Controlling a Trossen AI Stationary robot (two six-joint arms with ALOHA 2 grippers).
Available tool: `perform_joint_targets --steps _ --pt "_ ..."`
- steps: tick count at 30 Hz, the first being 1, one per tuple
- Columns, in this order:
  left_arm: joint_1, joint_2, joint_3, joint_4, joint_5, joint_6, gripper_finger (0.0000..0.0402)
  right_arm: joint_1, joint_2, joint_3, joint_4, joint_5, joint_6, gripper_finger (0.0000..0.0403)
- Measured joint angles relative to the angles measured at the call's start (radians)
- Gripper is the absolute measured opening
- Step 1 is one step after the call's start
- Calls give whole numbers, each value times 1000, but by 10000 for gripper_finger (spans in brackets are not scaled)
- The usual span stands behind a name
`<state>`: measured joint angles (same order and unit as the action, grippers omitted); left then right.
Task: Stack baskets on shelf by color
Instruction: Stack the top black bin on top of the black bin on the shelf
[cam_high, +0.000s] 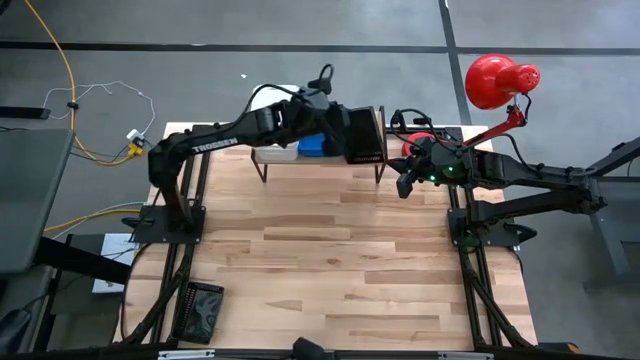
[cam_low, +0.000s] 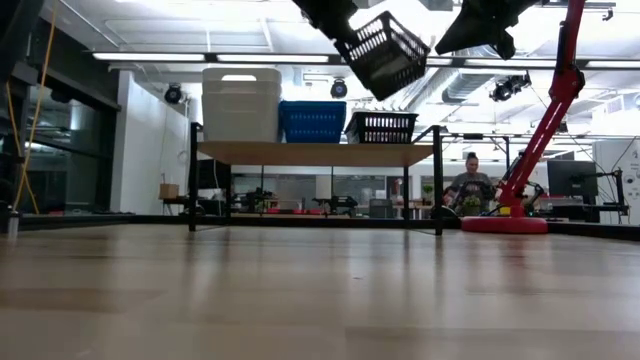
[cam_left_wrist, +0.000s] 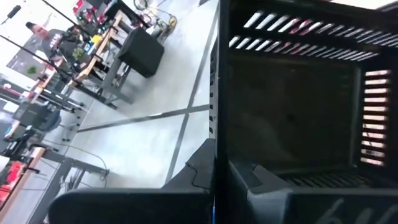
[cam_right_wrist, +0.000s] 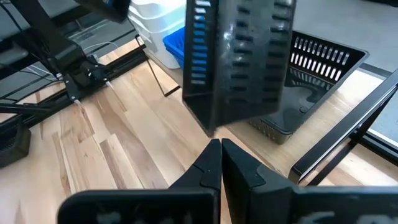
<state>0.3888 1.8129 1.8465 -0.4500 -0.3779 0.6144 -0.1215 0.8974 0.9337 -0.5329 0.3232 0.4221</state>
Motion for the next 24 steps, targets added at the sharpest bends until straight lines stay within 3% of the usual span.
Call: perform_joint_targets --steps 6,14,24 --pt "2 10 0 -1 -5 14 0 0 0 0 0 0 0 0" --pt "5 10 0 -2 -85 126 0 0 0 0 -1 0 -2 0" --pt "4 13 0 0 -72 149 0 0 0 0 0 0 -3 0"
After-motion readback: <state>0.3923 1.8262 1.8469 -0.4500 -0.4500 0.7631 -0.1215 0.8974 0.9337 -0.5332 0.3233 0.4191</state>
